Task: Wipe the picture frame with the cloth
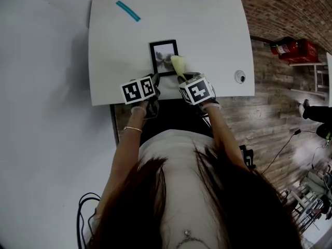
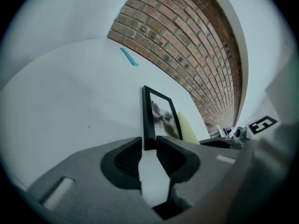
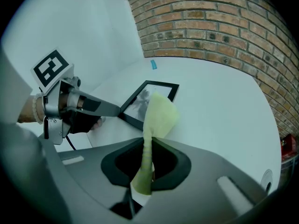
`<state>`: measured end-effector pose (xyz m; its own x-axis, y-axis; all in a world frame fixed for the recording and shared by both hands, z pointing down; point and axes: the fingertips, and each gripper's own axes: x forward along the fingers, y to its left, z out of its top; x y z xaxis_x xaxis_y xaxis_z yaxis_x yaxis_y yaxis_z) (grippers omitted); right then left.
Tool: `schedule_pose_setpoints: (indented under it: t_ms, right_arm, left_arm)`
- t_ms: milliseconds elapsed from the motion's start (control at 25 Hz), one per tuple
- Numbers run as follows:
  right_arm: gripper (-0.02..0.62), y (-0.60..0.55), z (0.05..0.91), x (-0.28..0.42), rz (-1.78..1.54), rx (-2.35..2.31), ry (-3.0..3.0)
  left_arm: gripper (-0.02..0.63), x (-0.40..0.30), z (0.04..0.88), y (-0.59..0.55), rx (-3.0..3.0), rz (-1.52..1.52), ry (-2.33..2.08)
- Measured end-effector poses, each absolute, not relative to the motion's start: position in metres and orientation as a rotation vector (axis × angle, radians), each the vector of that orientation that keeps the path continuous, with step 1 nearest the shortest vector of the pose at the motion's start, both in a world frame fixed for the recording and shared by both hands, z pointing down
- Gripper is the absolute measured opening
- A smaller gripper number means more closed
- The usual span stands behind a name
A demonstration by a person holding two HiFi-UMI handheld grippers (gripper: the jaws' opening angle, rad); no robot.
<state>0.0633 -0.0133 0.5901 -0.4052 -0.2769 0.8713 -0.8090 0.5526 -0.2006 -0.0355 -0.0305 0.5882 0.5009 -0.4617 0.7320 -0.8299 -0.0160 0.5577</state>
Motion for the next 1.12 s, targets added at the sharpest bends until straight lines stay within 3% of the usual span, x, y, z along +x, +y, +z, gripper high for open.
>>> schedule_pose_setpoints:
  t_ms: [1120]
  right_arm:
    - [0.034, -0.008, 0.591, 0.051, 0.776, 0.778, -1.964]
  left_arm:
    - [0.101, -0.035, 0.589, -0.029, 1.658, 0.418, -1.123]
